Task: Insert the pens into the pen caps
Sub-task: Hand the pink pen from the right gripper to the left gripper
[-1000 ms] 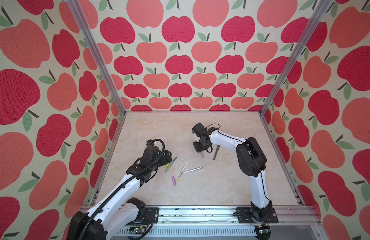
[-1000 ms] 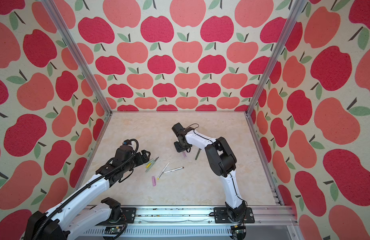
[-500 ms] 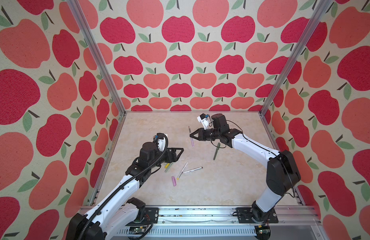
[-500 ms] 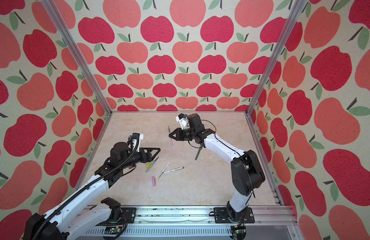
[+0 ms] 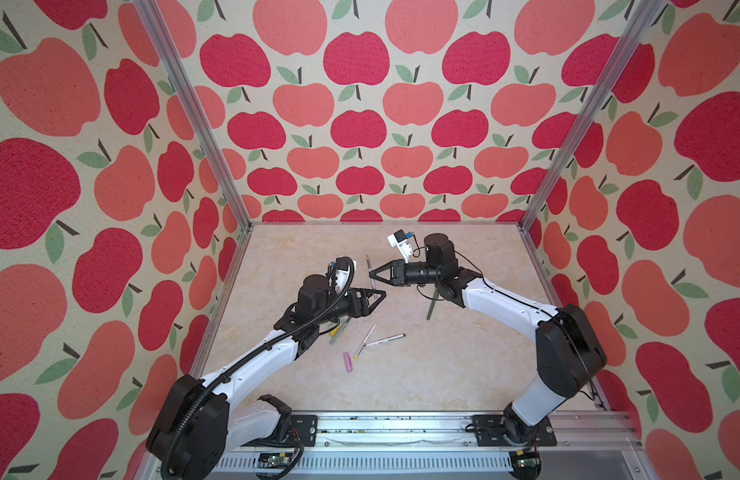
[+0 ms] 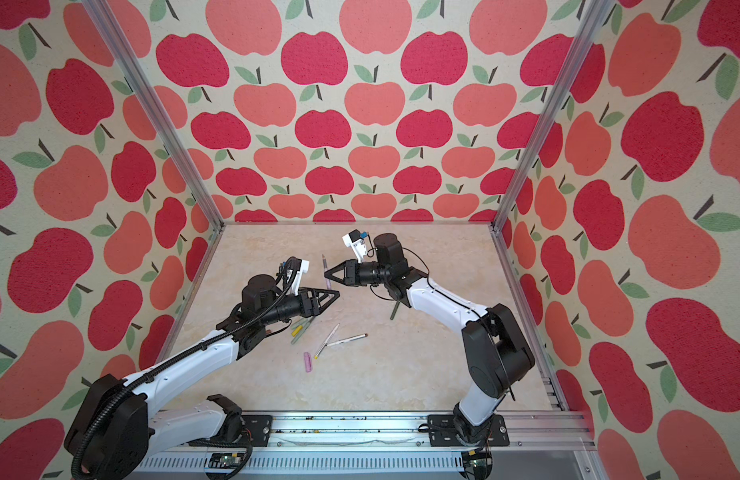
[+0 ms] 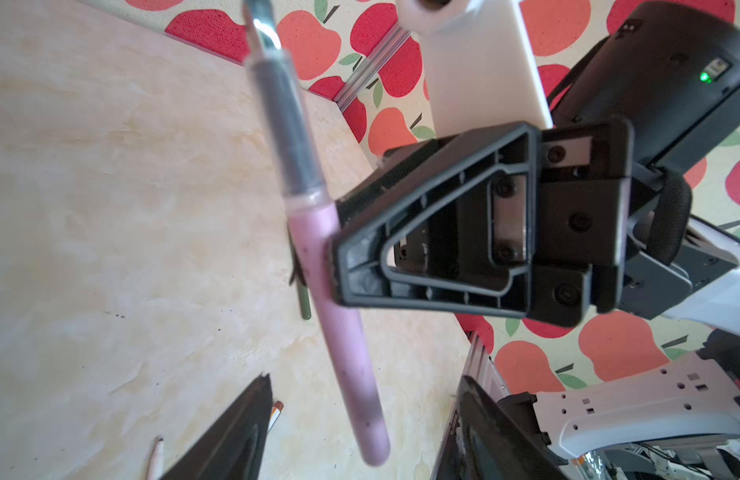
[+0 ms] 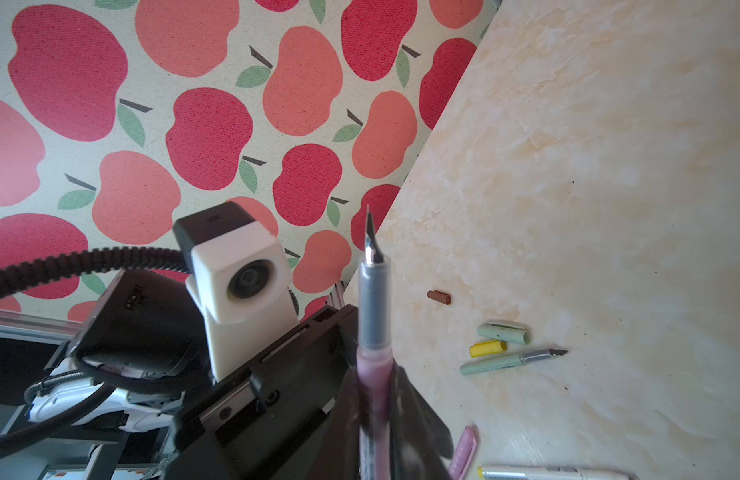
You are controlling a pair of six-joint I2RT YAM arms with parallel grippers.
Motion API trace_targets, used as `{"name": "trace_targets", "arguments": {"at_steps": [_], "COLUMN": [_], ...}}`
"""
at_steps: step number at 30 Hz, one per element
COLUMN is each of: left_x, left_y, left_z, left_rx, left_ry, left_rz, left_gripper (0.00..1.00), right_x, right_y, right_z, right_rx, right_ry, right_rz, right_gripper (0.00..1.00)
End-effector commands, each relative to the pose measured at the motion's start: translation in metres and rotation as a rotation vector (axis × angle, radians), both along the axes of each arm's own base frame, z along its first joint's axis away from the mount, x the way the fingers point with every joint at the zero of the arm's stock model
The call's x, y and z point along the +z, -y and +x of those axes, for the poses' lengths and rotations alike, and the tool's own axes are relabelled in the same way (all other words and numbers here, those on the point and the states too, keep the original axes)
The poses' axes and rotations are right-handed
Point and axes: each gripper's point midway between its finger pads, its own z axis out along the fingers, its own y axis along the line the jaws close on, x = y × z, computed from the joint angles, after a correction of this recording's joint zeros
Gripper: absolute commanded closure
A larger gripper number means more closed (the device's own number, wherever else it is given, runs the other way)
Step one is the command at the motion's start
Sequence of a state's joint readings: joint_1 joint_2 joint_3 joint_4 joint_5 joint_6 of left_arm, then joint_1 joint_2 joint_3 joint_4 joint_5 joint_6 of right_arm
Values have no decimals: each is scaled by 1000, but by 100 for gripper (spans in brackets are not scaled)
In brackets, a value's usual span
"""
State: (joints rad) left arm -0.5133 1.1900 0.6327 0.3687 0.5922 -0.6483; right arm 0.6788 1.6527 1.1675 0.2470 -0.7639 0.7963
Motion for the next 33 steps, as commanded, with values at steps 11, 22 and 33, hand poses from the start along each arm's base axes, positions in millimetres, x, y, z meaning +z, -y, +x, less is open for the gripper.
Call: {"name": "trace_targets", "arguments": {"at_steps": [11,22,33], "left_x": [28,29,27], "left_y": [1,-7,-36], "left_z": [11,15,11], "left_rx": [38,85,202], "left_ry": [82,91,80], "left_rz": [-49,-41,42], "left_gripper": [55,85,100], "right_x": [16,14,16], "right_y": [2,1,5], "right_z": [-15,-19,-15], "right_rx": [45,58,29], "right_ry": [21,23,61], "right_rz": [53,40,-22], "right_gripper": [91,91,75]}}
